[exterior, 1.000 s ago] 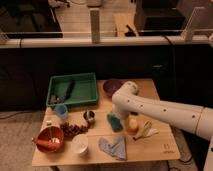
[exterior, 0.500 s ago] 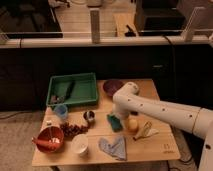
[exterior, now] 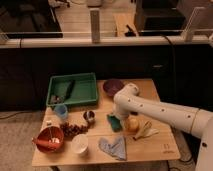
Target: Place sponge in paper cup
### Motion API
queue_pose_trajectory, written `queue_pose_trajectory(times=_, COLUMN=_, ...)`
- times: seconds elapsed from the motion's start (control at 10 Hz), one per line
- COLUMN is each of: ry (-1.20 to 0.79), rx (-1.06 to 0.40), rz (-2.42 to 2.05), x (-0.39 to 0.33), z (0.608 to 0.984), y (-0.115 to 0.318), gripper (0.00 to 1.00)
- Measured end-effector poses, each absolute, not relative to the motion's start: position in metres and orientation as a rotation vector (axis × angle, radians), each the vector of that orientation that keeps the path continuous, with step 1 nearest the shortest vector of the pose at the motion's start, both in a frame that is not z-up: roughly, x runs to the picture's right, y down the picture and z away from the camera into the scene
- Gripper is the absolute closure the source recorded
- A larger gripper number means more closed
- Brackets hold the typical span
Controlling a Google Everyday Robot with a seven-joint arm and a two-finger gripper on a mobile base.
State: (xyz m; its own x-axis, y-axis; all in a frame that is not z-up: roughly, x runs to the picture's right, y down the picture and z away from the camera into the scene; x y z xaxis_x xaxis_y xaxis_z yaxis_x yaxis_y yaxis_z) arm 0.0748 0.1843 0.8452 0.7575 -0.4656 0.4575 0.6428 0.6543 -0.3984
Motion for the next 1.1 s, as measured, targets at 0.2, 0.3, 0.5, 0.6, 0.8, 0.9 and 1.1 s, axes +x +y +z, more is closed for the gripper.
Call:
queue_pose_trajectory(times=0.2, ry=-0.336, rx=-0.576, rz=-0.633, x=0.076, z=0.850, y=0.188, gripper=0.20)
queue_pose_trajectory(times=0.3, ry=-0.338, rx=-0.576, rz=-0.629, x=0.077, z=0.852, y=0.189, gripper=0.20)
queue_pose_trajectory(times=0.5, ry=-0.342, rx=-0.575, rz=-0.621, x=0.077, z=0.856, y=0.191, gripper=0.20)
queue_pose_trajectory(times=0.6, ry=-0.345, rx=-0.574, rz=-0.615, x=0.077, z=0.859, y=0.193, gripper=0.20)
queue_pose_trajectory(times=0.8, ry=-0.350, rx=-0.570, rz=-0.606, x=0.076, z=0.862, y=0.193, gripper=0.20)
queue_pose_trajectory(times=0.9, ry=-0.354, rx=-0.568, rz=-0.597, x=0.076, z=0.863, y=0.192, gripper=0.20)
queue_pose_trajectory(times=1.1, ry=-0.362, rx=-0.566, rz=-0.582, x=0.076, z=0.866, y=0.192, gripper=0.20)
